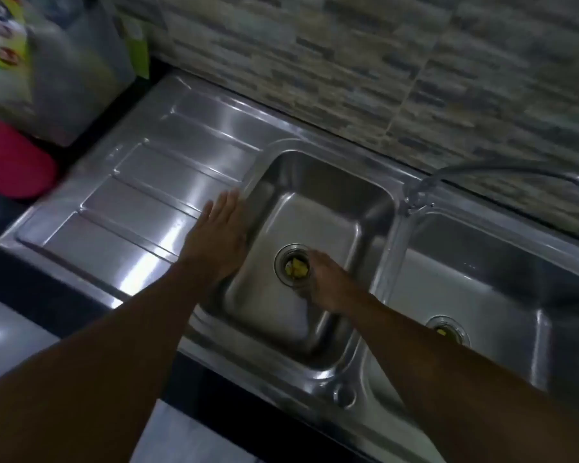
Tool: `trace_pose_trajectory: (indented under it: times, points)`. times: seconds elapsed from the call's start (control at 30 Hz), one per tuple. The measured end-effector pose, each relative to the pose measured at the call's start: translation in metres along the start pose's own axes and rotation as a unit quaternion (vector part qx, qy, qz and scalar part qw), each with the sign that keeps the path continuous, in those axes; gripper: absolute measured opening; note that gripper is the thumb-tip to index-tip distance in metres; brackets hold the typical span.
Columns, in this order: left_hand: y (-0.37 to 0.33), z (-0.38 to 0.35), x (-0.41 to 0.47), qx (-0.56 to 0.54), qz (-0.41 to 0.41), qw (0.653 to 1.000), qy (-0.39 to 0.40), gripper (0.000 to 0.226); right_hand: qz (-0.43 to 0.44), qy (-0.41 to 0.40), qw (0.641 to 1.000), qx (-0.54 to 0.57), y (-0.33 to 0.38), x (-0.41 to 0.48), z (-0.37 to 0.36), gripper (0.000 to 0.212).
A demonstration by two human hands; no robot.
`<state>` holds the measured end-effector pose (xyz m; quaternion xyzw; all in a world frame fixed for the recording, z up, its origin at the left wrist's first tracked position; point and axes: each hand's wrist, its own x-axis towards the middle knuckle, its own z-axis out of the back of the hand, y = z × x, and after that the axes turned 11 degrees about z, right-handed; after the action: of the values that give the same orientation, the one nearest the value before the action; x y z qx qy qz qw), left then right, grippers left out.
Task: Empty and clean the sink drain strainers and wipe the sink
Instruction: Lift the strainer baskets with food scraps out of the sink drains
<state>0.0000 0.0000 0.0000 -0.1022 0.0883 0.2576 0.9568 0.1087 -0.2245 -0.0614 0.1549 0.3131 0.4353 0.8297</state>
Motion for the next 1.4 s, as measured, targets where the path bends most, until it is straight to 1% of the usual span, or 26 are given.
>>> trace_pose_trajectory:
  times: [0.07,0.13,0.17,0.27,0.4,0.47,0.5,0.53,0.6,0.63,0.73,0.8,1.1,1.23,1.4]
  points:
    - [0.017,-0.008,0.004,-0.005,-0.011,1.000,-0.010,0.066,-0.002,0.039,0.999,-0.024,-0.005,0.015,-0.013,0.090]
    - [0.029,-0.021,0.004,-0.002,-0.029,0.999,-0.015,0.066,-0.004,0.096,0.993,-0.069,-0.009,0.024,-0.026,0.088]
    - [0.032,-0.027,0.003,0.000,-0.039,0.999,-0.024,0.065,0.004,0.110,0.990,-0.090,-0.011,0.030,-0.034,0.085]
    - [0.034,-0.036,0.004,-0.003,-0.053,0.997,-0.061,0.064,0.031,0.115,0.986,-0.120,-0.010,0.038,-0.055,0.076]
    - [0.036,-0.041,0.007,-0.012,-0.051,0.995,-0.081,0.062,0.036,0.073,0.989,-0.128,-0.006,0.045,-0.077,0.052]
    - [0.036,-0.043,0.007,-0.008,-0.053,0.995,-0.088,0.061,0.019,0.041,0.990,-0.136,-0.003,0.048,-0.083,0.047]
    - [0.036,-0.043,0.007,-0.005,-0.051,0.995,-0.088,0.061,0.010,0.033,0.989,-0.142,-0.001,0.049,-0.084,0.048]
    - [0.036,-0.043,0.008,-0.007,-0.046,0.995,-0.084,0.061,0.003,0.029,0.987,-0.158,-0.002,0.050,-0.087,0.054]
    - [0.036,-0.043,0.009,-0.002,-0.045,0.995,-0.087,0.061,0.005,0.027,0.983,-0.183,-0.002,0.052,-0.088,0.071]
    - [0.036,-0.044,0.009,-0.002,-0.045,0.995,-0.087,0.061,-0.001,0.028,0.982,-0.185,-0.003,0.054,-0.089,0.072]
    - [0.036,-0.045,0.009,-0.006,-0.048,0.994,-0.094,0.061,-0.023,0.020,0.985,-0.169,-0.006,0.056,-0.093,0.054]
    - [0.035,-0.046,0.009,-0.005,-0.049,0.994,-0.098,0.061,-0.030,0.003,0.988,-0.152,-0.006,0.055,-0.093,0.051]
    - [0.037,-0.051,0.012,-0.001,-0.050,0.992,-0.117,0.062,0.003,-0.030,0.985,-0.170,0.006,0.050,-0.079,0.051]
    - [0.037,-0.052,0.012,-0.005,-0.051,0.991,-0.125,0.061,0.004,-0.072,0.984,-0.166,0.004,0.046,-0.076,0.048]
    - [0.037,-0.051,0.012,-0.014,-0.052,0.990,-0.126,0.061,0.030,-0.099,0.977,-0.189,-0.003,0.046,-0.069,0.054]
